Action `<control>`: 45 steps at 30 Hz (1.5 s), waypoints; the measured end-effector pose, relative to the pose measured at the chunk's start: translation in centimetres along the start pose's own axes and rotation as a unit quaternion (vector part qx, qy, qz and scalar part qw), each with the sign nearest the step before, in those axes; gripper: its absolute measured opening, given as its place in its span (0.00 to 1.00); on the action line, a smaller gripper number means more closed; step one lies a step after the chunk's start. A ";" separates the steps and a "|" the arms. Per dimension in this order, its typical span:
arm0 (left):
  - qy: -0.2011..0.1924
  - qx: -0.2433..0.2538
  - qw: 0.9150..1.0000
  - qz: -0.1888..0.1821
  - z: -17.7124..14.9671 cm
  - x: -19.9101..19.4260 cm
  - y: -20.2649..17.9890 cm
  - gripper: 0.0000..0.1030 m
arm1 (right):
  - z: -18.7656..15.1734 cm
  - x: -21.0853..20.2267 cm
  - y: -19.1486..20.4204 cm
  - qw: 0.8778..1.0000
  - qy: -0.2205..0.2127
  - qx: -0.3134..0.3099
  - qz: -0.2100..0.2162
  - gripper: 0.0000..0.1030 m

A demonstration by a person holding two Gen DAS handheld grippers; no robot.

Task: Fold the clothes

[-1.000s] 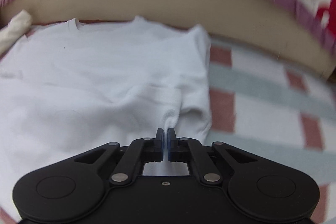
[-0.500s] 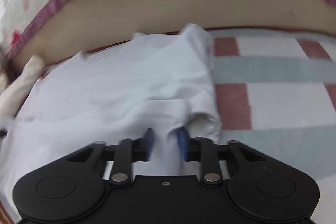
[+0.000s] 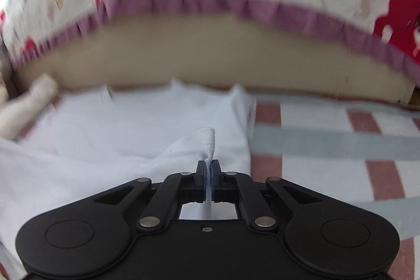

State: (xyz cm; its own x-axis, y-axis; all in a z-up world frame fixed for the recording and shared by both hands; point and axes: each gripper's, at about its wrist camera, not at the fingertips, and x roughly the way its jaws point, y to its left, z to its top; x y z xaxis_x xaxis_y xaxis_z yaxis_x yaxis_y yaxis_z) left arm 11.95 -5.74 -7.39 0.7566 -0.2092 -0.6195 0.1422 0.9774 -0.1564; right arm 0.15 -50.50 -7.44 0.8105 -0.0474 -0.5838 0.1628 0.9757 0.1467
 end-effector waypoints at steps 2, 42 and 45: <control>-0.011 0.011 1.000 -0.005 0.4 -0.7 -0.3 0.04 | 1.1 -1.3 0.2 1.000 -0.021 -0.001 -0.004 0.05; 0.093 -0.019 0.989 -0.115 -1.2 6.6 2.2 0.56 | -8.6 -1.3 -4.3 0.876 0.115 0.461 0.082 0.47; 0.075 -0.003 0.990 -0.121 -1.5 6.9 2.0 0.01 | -9.8 -0.5 -3.1 0.873 0.108 0.472 0.060 0.50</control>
